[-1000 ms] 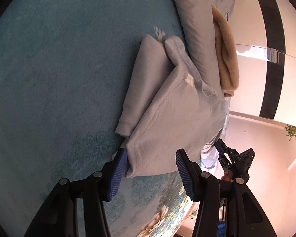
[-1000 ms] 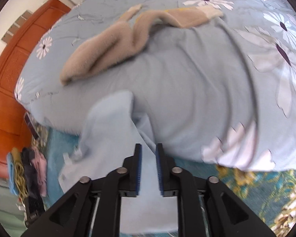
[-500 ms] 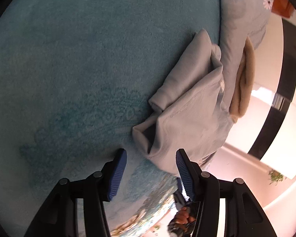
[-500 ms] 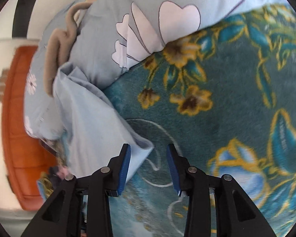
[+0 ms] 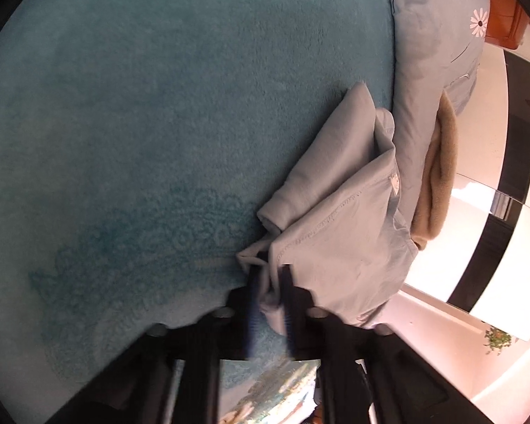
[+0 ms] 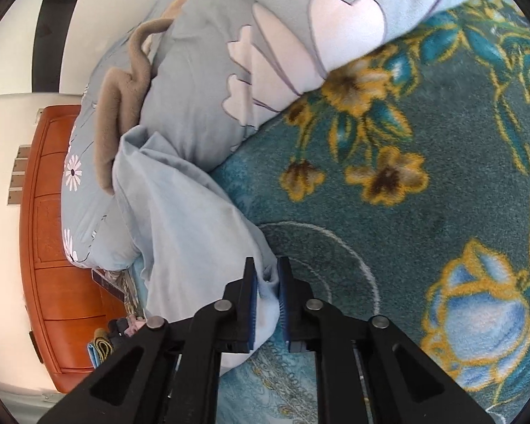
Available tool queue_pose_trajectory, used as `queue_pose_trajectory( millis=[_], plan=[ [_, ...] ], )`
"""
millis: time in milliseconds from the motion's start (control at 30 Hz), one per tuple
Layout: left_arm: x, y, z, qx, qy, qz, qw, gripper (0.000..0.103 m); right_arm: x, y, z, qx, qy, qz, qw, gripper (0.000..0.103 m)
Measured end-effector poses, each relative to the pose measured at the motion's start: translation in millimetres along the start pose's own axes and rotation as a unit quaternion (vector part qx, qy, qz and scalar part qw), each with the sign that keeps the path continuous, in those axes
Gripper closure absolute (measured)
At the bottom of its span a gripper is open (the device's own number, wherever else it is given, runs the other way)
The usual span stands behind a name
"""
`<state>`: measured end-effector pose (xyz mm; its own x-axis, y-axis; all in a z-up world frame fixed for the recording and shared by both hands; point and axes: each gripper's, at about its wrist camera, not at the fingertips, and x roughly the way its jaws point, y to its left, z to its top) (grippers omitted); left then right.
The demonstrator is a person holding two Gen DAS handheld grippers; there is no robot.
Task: Fold clothes
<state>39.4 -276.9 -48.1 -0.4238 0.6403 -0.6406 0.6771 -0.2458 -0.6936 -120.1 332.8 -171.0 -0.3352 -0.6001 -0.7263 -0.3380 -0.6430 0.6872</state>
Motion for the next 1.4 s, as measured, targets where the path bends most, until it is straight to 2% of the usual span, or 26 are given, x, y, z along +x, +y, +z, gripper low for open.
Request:
queue_pose_trajectory(
  millis=[200,333,433,533,600,700,900,1033,1100,1200,1233,1267,1333,1400],
  plan=[
    [-33,-5,-18,0.047,-0.012,-0.006,0.9988,0.098,-24,34,-12,-0.070,0.009,0.011,0.997,0.097],
    [-67,14,-36,0.074,-0.017,0.019,0.9969,0.098,-42,30,-12,-0.094,0.028,0.012,0.995,0.097],
    [-79,44,-44,0.055,-0.007,0.043,0.9976,0.098,-36,27,-31,-0.109,0.058,-0.011,0.992,0.097],
    [-79,73,-49,0.014,0.006,0.054,0.9984,0.098,-39,0,-50,-0.098,0.081,-0.037,0.991,0.098],
    [-78,82,-51,0.004,0.010,0.059,0.9982,0.097,-36,-17,-57,-0.079,0.086,-0.050,0.992,0.098],
    [-83,82,-51,0.008,0.019,0.051,0.9985,0.096,-28,-35,-61,-0.061,0.095,-0.064,0.992,0.099],
    [-108,80,-41,0.022,0.016,0.047,0.9985,0.095,-28,-23,-57,-0.099,0.093,-0.097,0.986,0.097],
    [-120,61,-26,0.070,0.000,0.065,0.9954,0.088,-35,-10,-47,-0.115,0.074,-0.124,0.983,0.095],
    [-116,40,-20,0.112,0.000,0.081,0.9904,0.082,-39,-3,-42,-0.123,0.065,-0.138,0.981,0.095],
    [-114,8,-7,0.193,0.003,0.097,0.9765,0.071,-44,6,-35,-0.135,0.050,-0.158,0.977,0.094],
    [-104,-14,-1,0.219,0.006,0.100,0.9706,0.068,-43,10,-32,-0.131,0.043,-0.155,0.978,0.092],
    [-90,-35,3,0.245,0.010,0.106,0.9637,0.062,-39,14,-30,-0.126,0.043,-0.151,0.980,0.091],
    [-66,-65,10,0.295,0.013,0.126,0.9469,0.059,-29,22,-32,-0.128,0.050,-0.145,0.980,0.090],
    [-46,-85,20,0.331,0.003,0.169,0.9283,0.058,-18,31,-35,-0.131,0.057,-0.140,0.980,0.090]
  ],
)
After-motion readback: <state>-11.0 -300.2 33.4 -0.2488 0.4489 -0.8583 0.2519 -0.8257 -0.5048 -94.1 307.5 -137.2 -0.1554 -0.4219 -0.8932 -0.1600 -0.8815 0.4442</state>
